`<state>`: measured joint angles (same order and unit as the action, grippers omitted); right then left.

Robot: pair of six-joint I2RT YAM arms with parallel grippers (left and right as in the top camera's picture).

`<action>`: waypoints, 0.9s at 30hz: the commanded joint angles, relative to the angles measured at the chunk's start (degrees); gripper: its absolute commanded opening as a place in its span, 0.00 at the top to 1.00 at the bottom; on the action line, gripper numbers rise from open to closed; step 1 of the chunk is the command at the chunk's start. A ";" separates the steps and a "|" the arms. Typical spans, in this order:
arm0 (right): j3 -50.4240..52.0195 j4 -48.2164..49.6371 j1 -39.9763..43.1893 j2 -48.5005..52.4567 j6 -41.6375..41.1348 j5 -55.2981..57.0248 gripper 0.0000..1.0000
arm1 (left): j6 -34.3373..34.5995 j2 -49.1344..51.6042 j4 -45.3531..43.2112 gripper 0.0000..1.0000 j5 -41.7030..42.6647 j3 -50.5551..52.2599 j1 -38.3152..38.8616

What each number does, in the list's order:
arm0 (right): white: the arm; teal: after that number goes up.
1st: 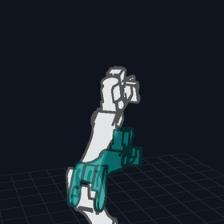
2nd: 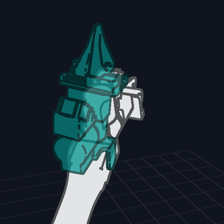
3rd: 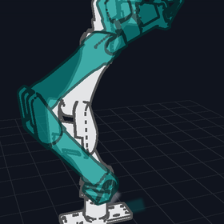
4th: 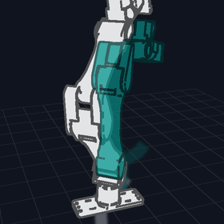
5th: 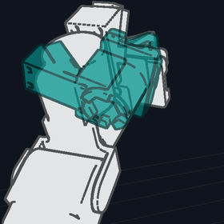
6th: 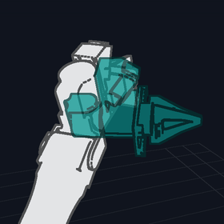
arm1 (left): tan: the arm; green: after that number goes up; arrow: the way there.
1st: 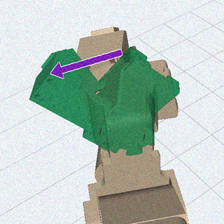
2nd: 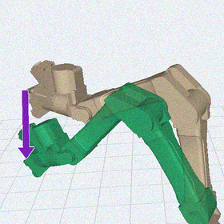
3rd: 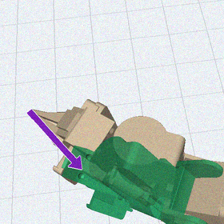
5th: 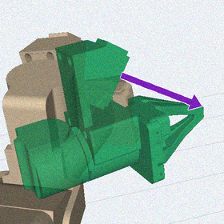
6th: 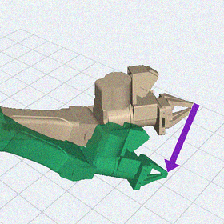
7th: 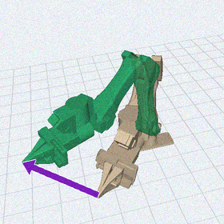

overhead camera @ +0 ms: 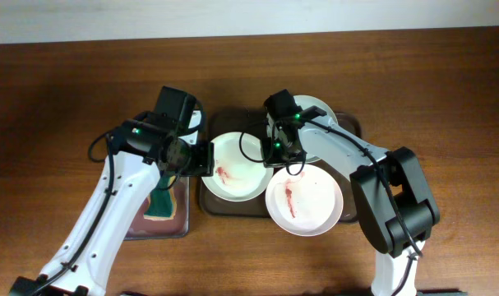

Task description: Clean dirty plates on tray and stack at the side

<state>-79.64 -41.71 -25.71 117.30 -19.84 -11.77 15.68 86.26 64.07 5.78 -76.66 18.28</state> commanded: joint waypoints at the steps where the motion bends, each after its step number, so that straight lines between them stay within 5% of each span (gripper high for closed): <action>1: -0.15 -2.14 -0.42 -0.50 -6.21 7.98 0.96 | 4.24 -2.38 4.57 0.37 -6.25 -0.33 -4.07; 7: -0.15 -2.25 -0.52 -0.90 -6.19 7.72 0.96 | 3.54 -3.78 9.94 0.13 -11.52 5.44 -13.14; 13: -0.15 -2.25 -0.44 -0.90 -6.16 7.72 0.96 | -2.78 -3.74 -12.13 0.50 -6.25 23.15 -15.08; 20: -0.15 -2.23 -0.44 -0.90 -6.16 7.72 0.96 | -3.19 -3.67 -33.14 0.53 -4.74 37.18 -15.08; 24: -0.15 -2.23 -0.44 -0.90 -6.19 7.69 0.96 | -2.27 -2.12 -36.30 0.53 -8.44 39.71 -15.08; 27: -0.15 -2.19 -0.44 -0.90 -6.19 7.04 0.96 | 3.15 0.28 -38.77 0.79 -6.95 39.69 -15.08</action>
<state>-79.94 -43.53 -25.98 116.79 -25.54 -7.09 14.63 83.05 27.09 -2.20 -38.65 3.36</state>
